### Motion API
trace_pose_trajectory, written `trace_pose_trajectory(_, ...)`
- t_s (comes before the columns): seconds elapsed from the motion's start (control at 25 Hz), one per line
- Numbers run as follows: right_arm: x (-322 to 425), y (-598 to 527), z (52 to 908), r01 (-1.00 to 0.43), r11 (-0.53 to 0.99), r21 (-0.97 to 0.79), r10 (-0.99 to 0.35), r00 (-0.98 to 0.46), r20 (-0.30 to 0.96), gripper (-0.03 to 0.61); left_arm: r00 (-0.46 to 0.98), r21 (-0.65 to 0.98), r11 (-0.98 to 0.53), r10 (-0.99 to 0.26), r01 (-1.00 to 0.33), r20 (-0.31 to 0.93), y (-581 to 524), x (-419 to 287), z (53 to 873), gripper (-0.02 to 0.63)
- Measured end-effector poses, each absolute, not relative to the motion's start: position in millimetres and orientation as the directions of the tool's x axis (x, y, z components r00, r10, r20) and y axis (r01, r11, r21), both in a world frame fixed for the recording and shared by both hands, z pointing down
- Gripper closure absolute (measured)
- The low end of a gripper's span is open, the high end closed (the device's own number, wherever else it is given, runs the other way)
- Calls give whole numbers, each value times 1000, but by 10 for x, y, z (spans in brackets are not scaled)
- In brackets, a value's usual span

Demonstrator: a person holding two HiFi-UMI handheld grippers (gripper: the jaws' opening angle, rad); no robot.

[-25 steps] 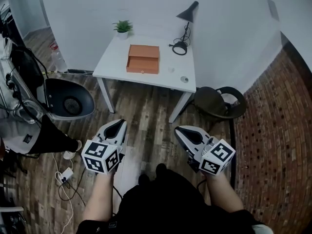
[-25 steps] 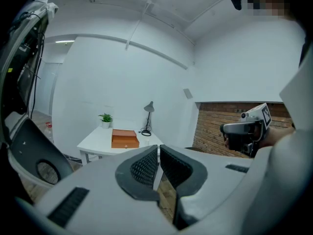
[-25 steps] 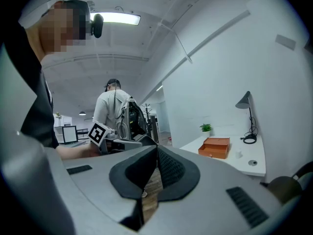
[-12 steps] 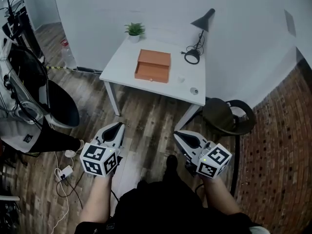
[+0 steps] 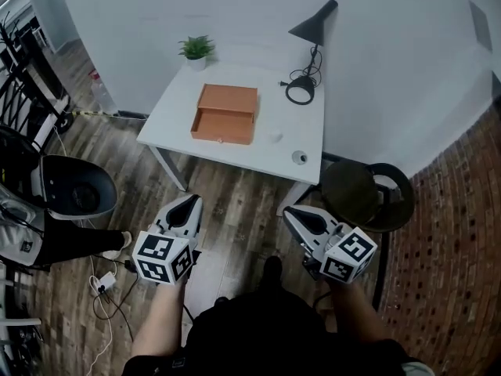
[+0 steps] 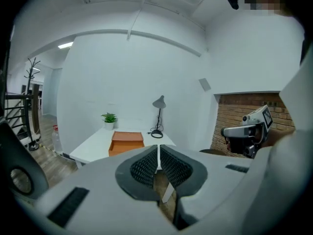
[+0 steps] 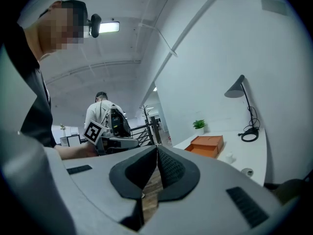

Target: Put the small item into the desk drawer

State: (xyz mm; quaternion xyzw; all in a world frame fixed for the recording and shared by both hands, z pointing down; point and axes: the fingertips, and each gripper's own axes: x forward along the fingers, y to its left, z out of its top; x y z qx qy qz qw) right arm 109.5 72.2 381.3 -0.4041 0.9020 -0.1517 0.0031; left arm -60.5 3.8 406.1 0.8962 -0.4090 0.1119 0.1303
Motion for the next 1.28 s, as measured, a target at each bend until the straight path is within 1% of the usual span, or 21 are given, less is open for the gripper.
trace_pose_trajectory(0.2,1790,329,3841,-728,617,-299,-736,-668,108,574,635,134,-634,-689,-762,350,-253,28,4110,589)
trace_pose_trajectory(0.6,2733,-7,3941,-714,622,-321,-729,-678,95,574,595,109,-605,-709,-789,378,-573,789,4087,589)
trace_pose_trajectory(0.88,2836,-96,4010,-700,626,-343,-718,-689,95,574,590,105,-603,-704,-791,396,-636,912,4094,589)
trace_pose_trajectory(1.28,2638,-353,4057,-704,624,-337,-709,-692,133,574,614,130,-616,-697,-777,370,-952,815,4128,589)
